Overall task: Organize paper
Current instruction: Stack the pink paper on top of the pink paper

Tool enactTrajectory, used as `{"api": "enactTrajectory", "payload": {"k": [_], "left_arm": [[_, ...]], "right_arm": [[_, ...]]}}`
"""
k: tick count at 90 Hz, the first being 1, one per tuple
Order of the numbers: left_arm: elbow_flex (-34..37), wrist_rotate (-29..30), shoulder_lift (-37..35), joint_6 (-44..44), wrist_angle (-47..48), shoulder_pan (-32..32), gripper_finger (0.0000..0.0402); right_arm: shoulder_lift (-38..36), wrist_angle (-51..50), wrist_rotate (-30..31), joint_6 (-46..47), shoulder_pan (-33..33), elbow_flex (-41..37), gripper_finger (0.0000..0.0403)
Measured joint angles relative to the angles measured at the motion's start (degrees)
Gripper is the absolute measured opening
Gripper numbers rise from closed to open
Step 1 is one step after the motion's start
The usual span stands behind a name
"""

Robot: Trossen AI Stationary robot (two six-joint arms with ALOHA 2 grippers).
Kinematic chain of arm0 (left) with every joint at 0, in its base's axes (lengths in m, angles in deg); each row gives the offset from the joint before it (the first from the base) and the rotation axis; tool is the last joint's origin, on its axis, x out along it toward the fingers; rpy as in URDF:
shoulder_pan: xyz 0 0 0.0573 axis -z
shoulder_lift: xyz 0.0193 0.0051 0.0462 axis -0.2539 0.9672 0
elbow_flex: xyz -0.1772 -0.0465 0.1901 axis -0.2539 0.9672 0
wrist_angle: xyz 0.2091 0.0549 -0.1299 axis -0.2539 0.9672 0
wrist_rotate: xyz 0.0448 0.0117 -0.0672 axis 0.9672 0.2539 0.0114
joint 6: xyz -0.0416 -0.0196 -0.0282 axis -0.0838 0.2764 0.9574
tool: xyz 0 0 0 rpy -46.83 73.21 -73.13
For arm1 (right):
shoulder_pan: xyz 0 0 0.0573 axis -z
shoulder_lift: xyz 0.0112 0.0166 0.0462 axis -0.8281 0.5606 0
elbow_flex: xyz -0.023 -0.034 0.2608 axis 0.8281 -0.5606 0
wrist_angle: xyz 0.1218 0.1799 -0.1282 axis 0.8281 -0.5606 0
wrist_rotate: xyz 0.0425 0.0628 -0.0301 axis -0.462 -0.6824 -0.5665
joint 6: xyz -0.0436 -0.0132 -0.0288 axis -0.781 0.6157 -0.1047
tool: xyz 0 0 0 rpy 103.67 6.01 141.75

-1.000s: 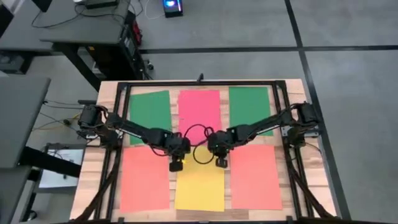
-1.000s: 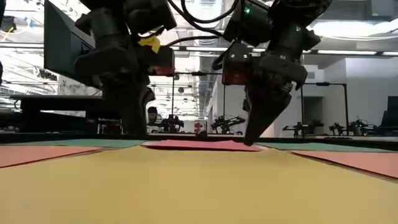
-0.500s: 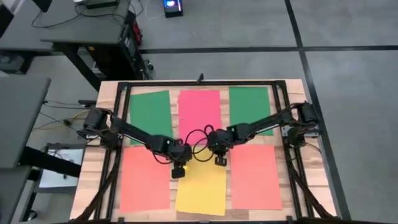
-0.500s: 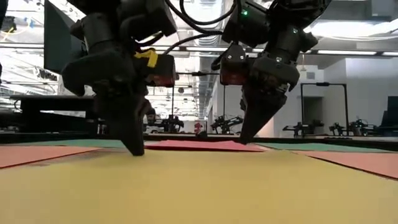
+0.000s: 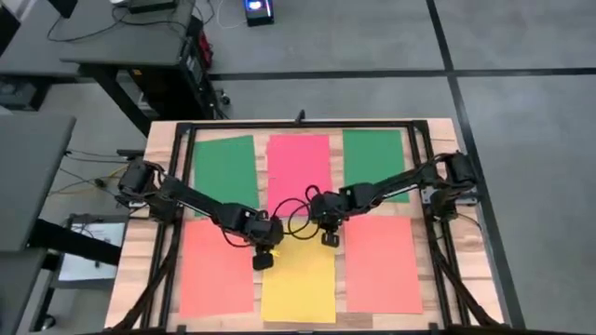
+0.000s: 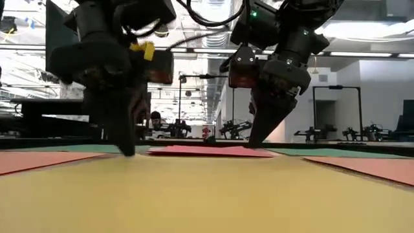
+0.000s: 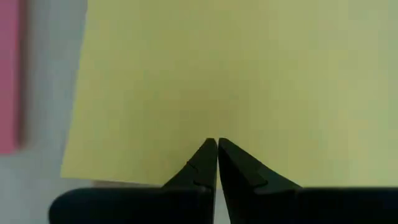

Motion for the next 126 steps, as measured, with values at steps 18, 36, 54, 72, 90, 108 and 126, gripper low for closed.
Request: {"api": "enactTrajectory", "payload": {"k": [18,36,54,72,90,108,126], "left_arm": [[-0.11,4.64,-4.51,-5.06,-0.66,-1.51,0.0000],[-0.15,4.39,-3.13,-11.08,-2.28,-6.57,0.0000],[-0.15,0.04,-0.18,-14.46,-2.64,-10.90,0.0000],[-0.19,-2.02,3.49,-16.79,-3.03,-12.45,0.0000],[-0.26,-1.85,4.08,-16.70,-3.29,-13.92,0.0000],[-0.24,-1.46,4.13,-16.98,-2.62,-15.87,0.0000],[-0.24,-1.42,4.13,-17.01,-1.83,-17.24,0.0000]], "right_arm": [[-1.02,0.38,-0.02,-1.07,1.47,0.03,0.0000],[-0.86,0.33,-0.02,-1.97,2.99,0.04,0.0000],[-0.82,-0.11,-0.10,-2.08,3.04,0.04,0.0000],[-0.78,-0.18,-0.31,-2.36,1.87,-0.04,0.0000],[-0.71,1.34,-0.28,-2.28,2.36,-1.40,0.0000],[-0.65,2.75,-0.26,-1.40,3.40,-3.93,0.0000],[-0.65,3.09,-0.17,-1.27,4.01,-5.33,0.0000]]}}
